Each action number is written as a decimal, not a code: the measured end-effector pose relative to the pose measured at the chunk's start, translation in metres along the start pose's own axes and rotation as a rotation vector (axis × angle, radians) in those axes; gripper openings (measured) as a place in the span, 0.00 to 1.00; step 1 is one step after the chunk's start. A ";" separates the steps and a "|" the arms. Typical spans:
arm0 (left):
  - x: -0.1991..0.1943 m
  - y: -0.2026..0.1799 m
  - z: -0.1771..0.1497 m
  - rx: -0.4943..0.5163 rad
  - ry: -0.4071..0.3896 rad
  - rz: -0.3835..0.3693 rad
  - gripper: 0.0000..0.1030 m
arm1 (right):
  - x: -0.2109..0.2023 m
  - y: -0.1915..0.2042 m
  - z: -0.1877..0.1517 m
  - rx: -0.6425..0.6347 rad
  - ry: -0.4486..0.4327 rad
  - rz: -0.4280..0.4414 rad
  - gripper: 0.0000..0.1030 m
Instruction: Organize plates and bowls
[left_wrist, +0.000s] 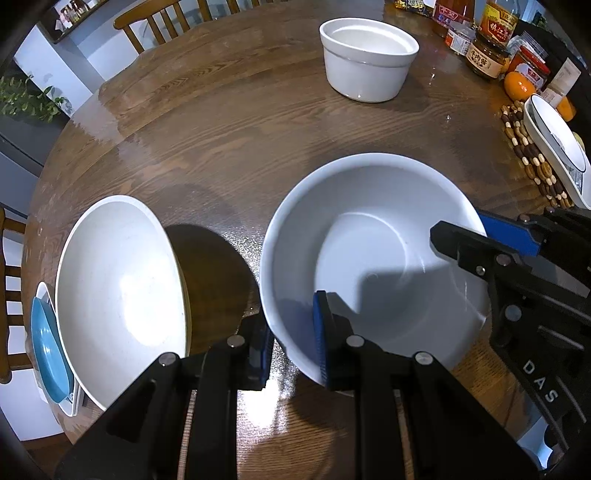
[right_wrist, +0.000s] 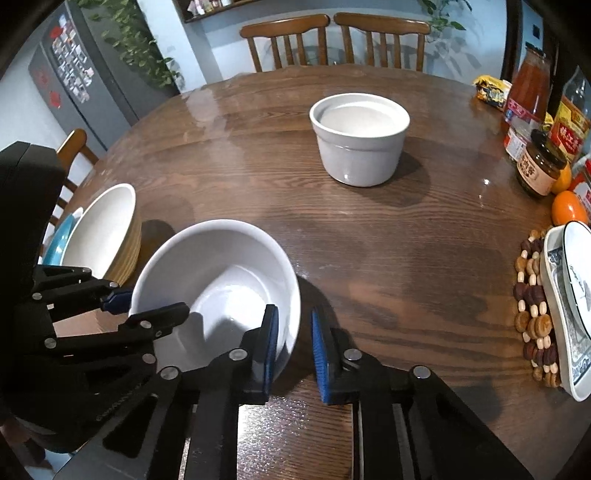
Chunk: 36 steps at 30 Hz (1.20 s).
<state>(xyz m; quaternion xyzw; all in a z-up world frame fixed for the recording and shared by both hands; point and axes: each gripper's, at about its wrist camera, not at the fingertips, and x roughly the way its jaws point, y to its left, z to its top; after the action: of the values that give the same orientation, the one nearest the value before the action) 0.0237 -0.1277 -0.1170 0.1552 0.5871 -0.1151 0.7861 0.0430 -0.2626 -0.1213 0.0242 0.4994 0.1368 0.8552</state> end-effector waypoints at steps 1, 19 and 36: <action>0.000 0.000 -0.001 -0.001 -0.002 0.001 0.19 | 0.000 0.000 0.000 0.000 0.002 0.003 0.17; 0.001 0.009 -0.004 -0.034 -0.013 -0.018 0.19 | 0.010 -0.005 -0.003 0.061 0.036 0.113 0.14; -0.001 0.015 -0.002 -0.074 -0.028 -0.059 0.16 | 0.009 -0.007 0.000 0.061 0.033 0.123 0.13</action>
<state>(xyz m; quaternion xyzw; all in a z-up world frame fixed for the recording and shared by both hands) 0.0272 -0.1129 -0.1154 0.1067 0.5842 -0.1185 0.7958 0.0489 -0.2671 -0.1304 0.0788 0.5151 0.1741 0.8356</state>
